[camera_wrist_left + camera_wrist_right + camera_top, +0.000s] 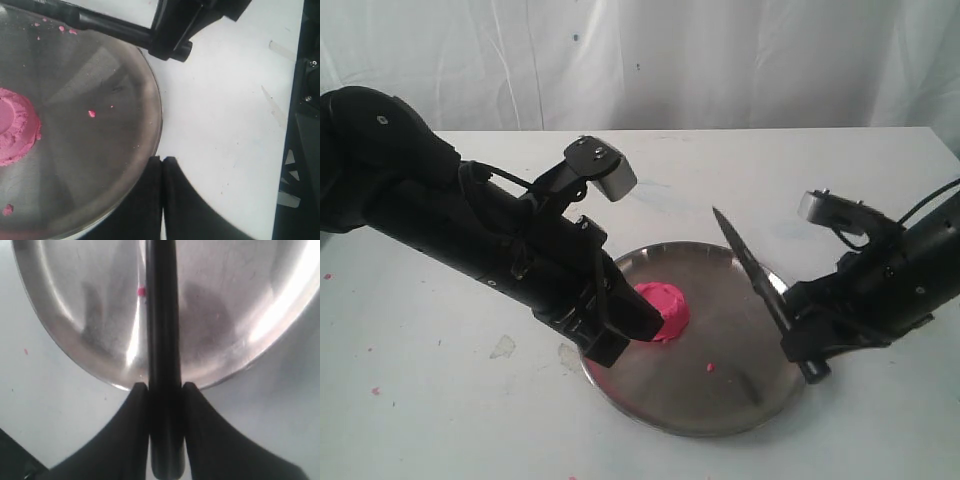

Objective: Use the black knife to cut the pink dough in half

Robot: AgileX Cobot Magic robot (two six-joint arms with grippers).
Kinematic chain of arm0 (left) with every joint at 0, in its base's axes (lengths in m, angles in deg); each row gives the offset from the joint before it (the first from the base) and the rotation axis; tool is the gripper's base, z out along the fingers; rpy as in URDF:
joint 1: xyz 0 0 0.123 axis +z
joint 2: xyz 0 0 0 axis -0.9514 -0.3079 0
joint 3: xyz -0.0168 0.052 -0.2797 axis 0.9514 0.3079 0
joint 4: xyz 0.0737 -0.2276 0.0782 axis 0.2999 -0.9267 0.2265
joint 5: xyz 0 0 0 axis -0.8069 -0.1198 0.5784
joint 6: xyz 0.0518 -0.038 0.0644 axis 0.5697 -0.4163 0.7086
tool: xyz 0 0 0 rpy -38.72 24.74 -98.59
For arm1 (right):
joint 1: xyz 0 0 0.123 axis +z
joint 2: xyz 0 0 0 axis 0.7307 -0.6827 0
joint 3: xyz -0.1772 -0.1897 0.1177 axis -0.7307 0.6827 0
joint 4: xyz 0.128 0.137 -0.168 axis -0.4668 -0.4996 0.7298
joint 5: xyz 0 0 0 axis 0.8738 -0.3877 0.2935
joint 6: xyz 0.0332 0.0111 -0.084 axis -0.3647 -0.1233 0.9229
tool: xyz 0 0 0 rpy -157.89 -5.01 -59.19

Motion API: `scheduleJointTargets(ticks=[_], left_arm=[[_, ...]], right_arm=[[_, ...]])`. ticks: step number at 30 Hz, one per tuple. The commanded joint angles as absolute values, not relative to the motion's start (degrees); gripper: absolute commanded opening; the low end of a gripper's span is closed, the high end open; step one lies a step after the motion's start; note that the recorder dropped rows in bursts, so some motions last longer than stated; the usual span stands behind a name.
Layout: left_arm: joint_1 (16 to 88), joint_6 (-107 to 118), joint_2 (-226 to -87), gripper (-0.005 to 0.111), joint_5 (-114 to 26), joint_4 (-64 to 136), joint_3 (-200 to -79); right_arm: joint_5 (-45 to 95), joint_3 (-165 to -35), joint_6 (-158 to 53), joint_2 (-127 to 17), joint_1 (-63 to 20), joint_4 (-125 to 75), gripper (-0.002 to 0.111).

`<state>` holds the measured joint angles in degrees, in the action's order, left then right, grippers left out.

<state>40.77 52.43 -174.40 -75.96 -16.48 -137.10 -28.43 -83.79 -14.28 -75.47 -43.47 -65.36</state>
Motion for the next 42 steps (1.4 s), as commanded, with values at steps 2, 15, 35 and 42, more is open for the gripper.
scheduleJointTargets(ticks=[2, 15, 35, 42], left_arm=[[40.6, 52.6, -174.2, 0.000, -76.8, -17.1, -137.3], [40.6, 52.8, -174.2, 0.000, -67.4, -16.9, -137.3], [40.6, 61.6, -174.4, 0.000, -51.9, -13.9, -140.0], [40.6, 61.7, -182.0, 0.000, -44.2, -9.2, -140.0]], right_arm=[[-22.0, -83.8, -17.0, -69.5, -42.9, -64.0, 0.000], [-19.6, -87.5, -47.8, -68.2, -26.6, -25.4, 0.000], [-32.1, -100.6, -45.1, -82.1, -16.7, -23.3, 0.000], [-29.4, -100.5, -43.7, -82.7, -16.7, -23.5, 0.000]])
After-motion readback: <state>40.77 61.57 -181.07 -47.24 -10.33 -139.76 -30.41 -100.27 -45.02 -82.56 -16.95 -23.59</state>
